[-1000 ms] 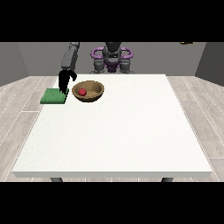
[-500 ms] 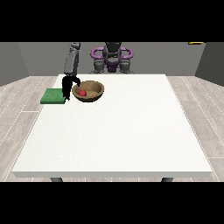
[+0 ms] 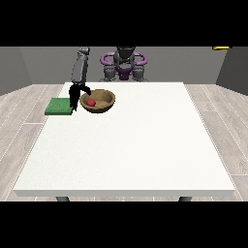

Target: Pick the cup and pour the ball into the bowl, then pick the bowl and place it on the pad

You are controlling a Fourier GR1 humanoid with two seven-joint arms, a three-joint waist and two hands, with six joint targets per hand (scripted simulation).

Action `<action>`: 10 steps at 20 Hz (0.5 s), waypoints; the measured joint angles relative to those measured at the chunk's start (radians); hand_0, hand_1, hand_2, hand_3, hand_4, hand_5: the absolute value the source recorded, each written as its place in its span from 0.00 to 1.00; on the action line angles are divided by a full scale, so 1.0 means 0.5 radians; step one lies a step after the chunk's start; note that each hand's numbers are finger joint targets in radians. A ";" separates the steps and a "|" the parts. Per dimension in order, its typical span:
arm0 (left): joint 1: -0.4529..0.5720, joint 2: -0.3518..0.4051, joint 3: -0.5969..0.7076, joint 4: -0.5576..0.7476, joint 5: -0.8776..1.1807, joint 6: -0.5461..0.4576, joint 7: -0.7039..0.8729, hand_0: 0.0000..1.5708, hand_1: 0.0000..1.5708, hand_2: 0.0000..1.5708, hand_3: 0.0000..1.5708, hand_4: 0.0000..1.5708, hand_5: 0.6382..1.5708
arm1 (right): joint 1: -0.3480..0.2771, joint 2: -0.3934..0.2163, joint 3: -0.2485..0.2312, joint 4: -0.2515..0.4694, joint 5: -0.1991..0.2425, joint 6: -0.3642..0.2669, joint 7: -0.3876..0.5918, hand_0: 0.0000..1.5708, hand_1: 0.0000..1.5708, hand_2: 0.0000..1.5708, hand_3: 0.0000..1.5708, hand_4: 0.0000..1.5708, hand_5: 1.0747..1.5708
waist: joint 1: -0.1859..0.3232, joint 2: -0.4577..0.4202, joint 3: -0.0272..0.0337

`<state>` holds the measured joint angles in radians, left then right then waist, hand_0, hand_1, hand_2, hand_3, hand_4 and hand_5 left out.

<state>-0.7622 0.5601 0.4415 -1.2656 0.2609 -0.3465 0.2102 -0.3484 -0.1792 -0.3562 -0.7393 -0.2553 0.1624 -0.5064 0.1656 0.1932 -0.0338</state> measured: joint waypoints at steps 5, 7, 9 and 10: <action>0.018 0.049 0.029 0.028 0.046 -0.041 0.008 0.00 0.00 0.00 0.00 0.65 0.97 | -0.105 0.050 0.010 0.041 0.011 -0.123 0.078 0.00 0.00 0.00 0.00 0.32 0.97 | 0.024 0.011 0.035; 0.017 0.091 0.055 0.037 0.084 -0.072 0.025 0.00 0.00 0.00 0.00 0.65 0.96 | -0.111 0.050 -0.007 0.065 0.016 -0.192 0.070 0.56 0.56 0.37 0.00 0.39 0.88 | 0.034 0.016 0.033; 0.007 0.114 0.071 0.018 0.115 -0.094 0.031 0.00 0.00 0.00 0.00 0.65 0.96 | -0.090 0.013 -0.047 0.080 0.012 -0.260 0.058 1.00 1.00 1.00 0.50 0.54 0.83 | 0.065 0.037 0.017; -0.003 0.129 0.087 0.014 0.136 -0.108 0.024 0.00 0.00 0.00 0.00 0.65 0.96 | -0.070 0.013 -0.046 0.057 0.013 -0.278 0.040 1.00 1.00 1.00 0.98 0.58 0.80 | 0.080 0.055 0.005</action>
<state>-0.7635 0.6244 0.4850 -1.2589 0.3289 -0.4003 0.2224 -0.3834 -0.1727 -0.3792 -0.7111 -0.2488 0.0235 -0.4866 0.2055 0.2209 -0.0315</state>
